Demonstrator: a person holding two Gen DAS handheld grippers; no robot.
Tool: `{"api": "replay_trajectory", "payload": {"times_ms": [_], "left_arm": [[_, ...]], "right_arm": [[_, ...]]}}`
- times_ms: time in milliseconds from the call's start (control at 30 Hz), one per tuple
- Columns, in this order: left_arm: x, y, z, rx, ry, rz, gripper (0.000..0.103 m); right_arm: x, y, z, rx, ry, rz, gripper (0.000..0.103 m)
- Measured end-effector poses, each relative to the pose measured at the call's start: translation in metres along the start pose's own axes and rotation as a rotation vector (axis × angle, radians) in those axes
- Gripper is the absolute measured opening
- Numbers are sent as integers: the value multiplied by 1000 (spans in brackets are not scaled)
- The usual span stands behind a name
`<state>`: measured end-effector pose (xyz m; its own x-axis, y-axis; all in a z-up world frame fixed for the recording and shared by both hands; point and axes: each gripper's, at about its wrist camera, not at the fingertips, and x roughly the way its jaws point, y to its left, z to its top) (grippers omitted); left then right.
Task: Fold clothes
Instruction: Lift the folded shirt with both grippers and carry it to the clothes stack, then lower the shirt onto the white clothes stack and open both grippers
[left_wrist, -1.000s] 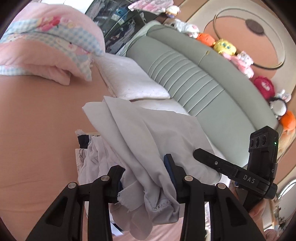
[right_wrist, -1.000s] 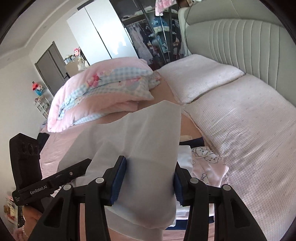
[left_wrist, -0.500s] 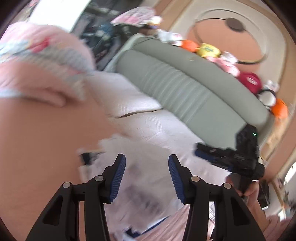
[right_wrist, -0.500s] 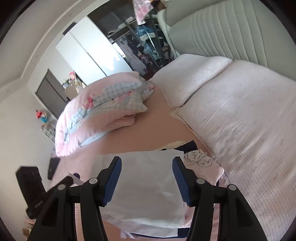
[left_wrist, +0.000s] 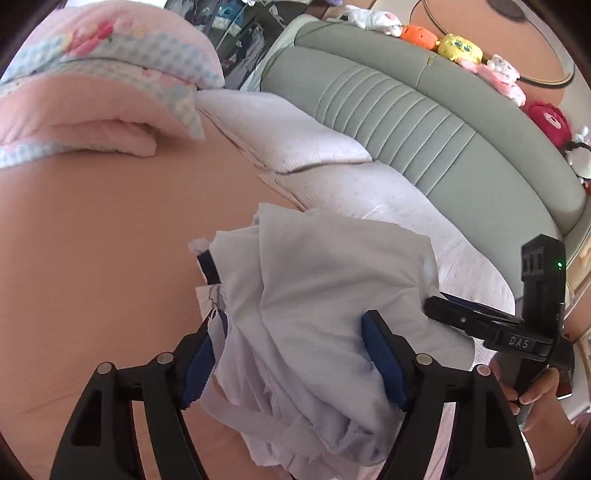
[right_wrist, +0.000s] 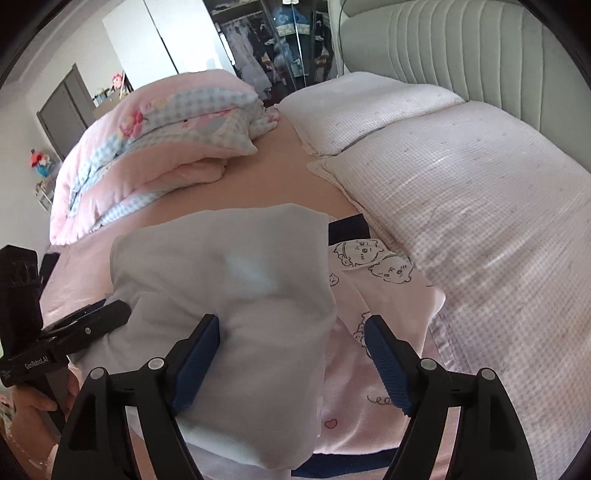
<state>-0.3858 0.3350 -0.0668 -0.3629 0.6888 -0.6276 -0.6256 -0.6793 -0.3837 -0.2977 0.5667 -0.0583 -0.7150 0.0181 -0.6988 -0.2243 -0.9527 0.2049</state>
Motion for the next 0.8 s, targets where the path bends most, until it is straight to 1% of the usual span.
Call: {"api": "replay_trajectory", "payload": {"times_ms": [100,133,167,233,300,400,467,500,600,633,733,800], "left_arm": [[-36,-3,1,-20,-86,0,73],[-47,-2,2,-36,-103,-6,73],[-61,-3,2,-49,-118,3,73],[-89,-3,-1,-74,-156,33,77],[-120,2,-8,-105,-166,93,84],[-167,17,-18,-148,-176,215,84],[-198,27,-24,-157,-188,282,84],[-213,32,-28,-153,-196,306,84],[-257,46,-43,-165,-234,353,84],[-269,51,-49,-176,-248,358,85],[-302,67,-69,-216,-260,412,86],[-319,75,-79,-223,-252,483,86]], "right_arm": [[-20,-8,-1,44,-29,4,79],[-33,-1,1,35,-30,2,79],[-46,6,3,24,-31,0,79],[-68,33,4,-13,-10,-52,79],[-90,63,2,-57,-27,-100,80],[-122,119,-5,-150,-74,-97,82],[-132,153,-9,-201,-72,-93,91],[-136,170,-10,-226,-71,-90,93],[-152,213,-19,-250,-100,-85,98],[-156,228,-22,-249,-105,-73,103],[-164,262,-33,-221,-114,-43,103],[-166,285,-40,-211,-111,-30,103]]}}
